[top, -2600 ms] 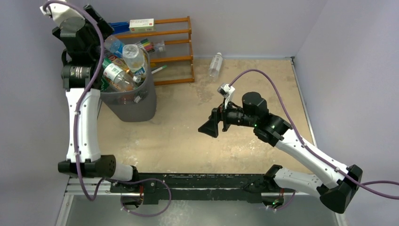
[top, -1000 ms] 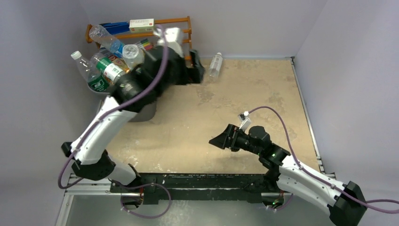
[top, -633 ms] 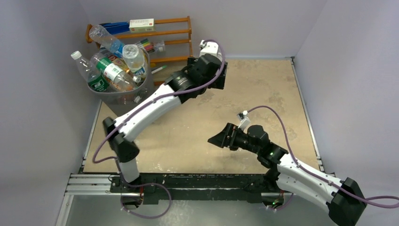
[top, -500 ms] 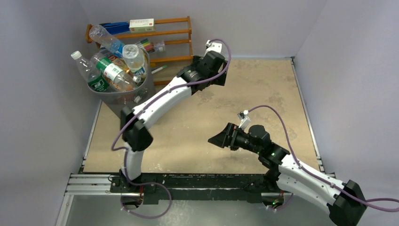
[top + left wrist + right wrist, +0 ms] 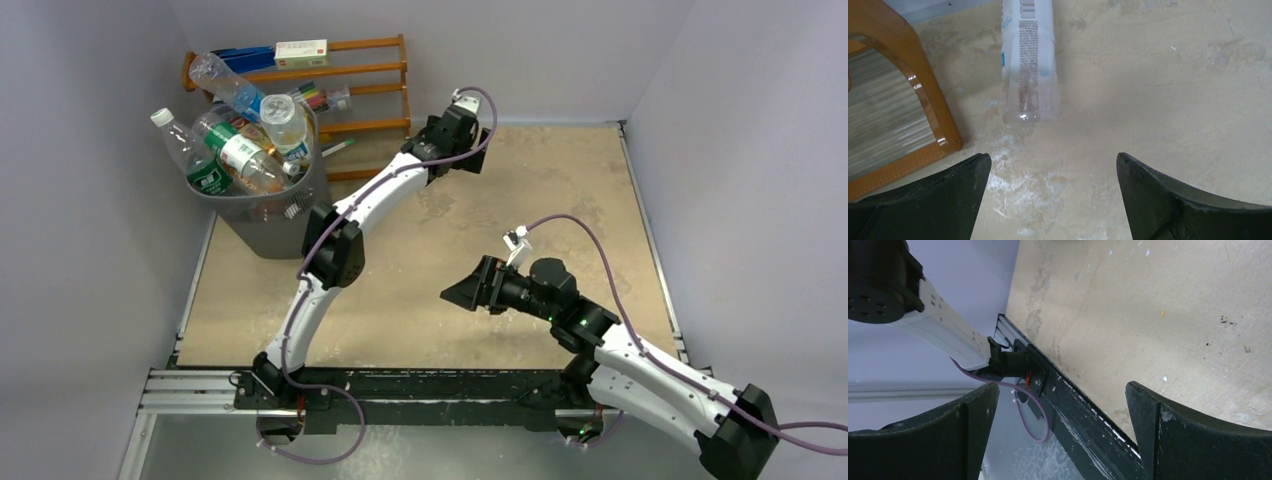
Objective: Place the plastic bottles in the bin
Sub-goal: Pick up the plastic bottle at the center of the board.
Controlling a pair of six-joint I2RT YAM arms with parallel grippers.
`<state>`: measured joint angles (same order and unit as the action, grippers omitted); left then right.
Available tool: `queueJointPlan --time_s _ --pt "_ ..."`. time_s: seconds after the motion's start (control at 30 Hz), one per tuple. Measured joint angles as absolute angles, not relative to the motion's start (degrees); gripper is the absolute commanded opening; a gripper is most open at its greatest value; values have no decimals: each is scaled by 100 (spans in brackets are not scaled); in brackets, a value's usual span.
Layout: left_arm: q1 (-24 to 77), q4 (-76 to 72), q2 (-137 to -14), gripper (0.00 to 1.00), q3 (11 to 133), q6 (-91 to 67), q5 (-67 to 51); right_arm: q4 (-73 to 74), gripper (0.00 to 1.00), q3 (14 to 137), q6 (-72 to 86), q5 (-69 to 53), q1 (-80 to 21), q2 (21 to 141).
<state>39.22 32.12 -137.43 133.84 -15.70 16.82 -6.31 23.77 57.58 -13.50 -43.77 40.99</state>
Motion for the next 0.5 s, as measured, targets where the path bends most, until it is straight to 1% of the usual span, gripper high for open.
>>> queueJointPlan --time_s 0.2,0.5 --pt "3684 2545 -14129 97 13358 -1275 1557 -633 100 2377 5717 -1472 -4377 4386" --pt "3540 1990 -14663 96 13246 -1138 1452 -746 100 2377 5725 -1614 -4377 4729"
